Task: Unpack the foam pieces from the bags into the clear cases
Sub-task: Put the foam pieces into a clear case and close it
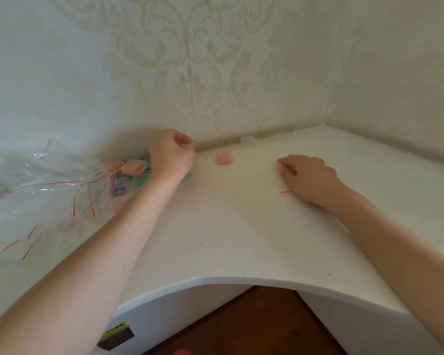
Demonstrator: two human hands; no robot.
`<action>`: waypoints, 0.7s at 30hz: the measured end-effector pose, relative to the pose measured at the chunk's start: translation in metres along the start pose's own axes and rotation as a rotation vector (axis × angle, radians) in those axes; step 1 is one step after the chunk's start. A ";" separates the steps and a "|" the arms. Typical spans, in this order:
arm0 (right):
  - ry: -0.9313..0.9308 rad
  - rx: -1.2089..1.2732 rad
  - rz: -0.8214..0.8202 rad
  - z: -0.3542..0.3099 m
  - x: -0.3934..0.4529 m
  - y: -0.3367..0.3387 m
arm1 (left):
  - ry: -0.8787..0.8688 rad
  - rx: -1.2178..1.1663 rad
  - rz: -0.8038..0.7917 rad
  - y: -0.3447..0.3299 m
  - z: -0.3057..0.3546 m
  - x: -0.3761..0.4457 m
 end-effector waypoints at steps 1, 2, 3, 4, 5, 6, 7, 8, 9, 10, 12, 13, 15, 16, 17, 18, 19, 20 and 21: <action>0.023 0.032 0.001 0.000 0.001 -0.002 | -0.005 0.045 0.012 0.000 -0.003 0.001; 0.050 0.081 0.022 0.000 0.002 -0.002 | -0.019 0.080 0.027 0.001 -0.004 0.001; 0.068 0.132 0.048 -0.001 0.002 0.001 | -0.034 0.114 0.031 0.003 -0.003 -0.001; 0.074 0.177 0.072 -0.001 0.002 0.003 | -0.060 0.145 0.022 0.003 -0.003 -0.001; 0.072 0.221 0.096 -0.001 0.002 0.006 | -0.094 0.185 0.007 0.001 -0.001 -0.002; 0.064 0.274 0.122 0.000 0.001 0.009 | -0.128 0.243 -0.004 -0.001 0.000 -0.004; 0.050 0.338 0.148 0.001 0.001 0.011 | -0.155 0.311 -0.008 -0.002 0.001 -0.006; 0.031 0.404 0.175 0.002 0.000 0.014 | -0.182 0.370 0.001 -0.002 0.002 -0.008; 0.013 0.469 0.199 0.002 0.000 0.017 | -0.221 0.398 0.025 -0.001 0.005 -0.010; 0.000 0.537 0.217 0.001 0.000 0.020 | -0.273 0.399 0.052 0.001 0.010 -0.012; -0.019 0.683 0.229 -0.002 -0.002 0.024 | -0.384 0.349 0.058 0.001 0.028 -0.021; -0.028 0.761 0.228 -0.005 -0.003 0.026 | -0.421 0.258 0.024 -0.003 0.037 -0.028; -0.030 0.902 0.241 -0.011 -0.007 0.029 | -0.308 -0.101 -0.198 -0.019 0.051 -0.046; -0.022 0.949 0.258 -0.014 -0.009 0.030 | -0.146 -0.299 -0.360 -0.033 0.052 -0.057; -0.014 0.971 0.282 -0.016 -0.010 0.032 | 0.030 -0.449 -0.525 -0.049 0.051 -0.072; -0.009 0.975 0.313 -0.017 -0.012 0.033 | 0.167 -0.523 -0.655 -0.063 0.050 -0.087; -0.007 0.973 0.346 -0.018 -0.013 0.035 | 0.230 -0.536 -0.722 -0.071 0.049 -0.098; -0.003 0.972 0.376 -0.019 -0.014 0.036 | 0.253 -0.561 -0.722 -0.074 0.047 -0.101; 0.004 0.977 0.405 -0.019 -0.015 0.036 | 0.273 -0.615 -0.688 -0.073 0.047 -0.102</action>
Point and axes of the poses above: each hand's wrist, its own x-axis towards the middle knuckle, its own y-axis out of the back of the hand, z = x × y, the point moved 7 cm from there along x, towards the middle knuckle, and after that the axes turned 1 degree about z, right-handed, at the moved point
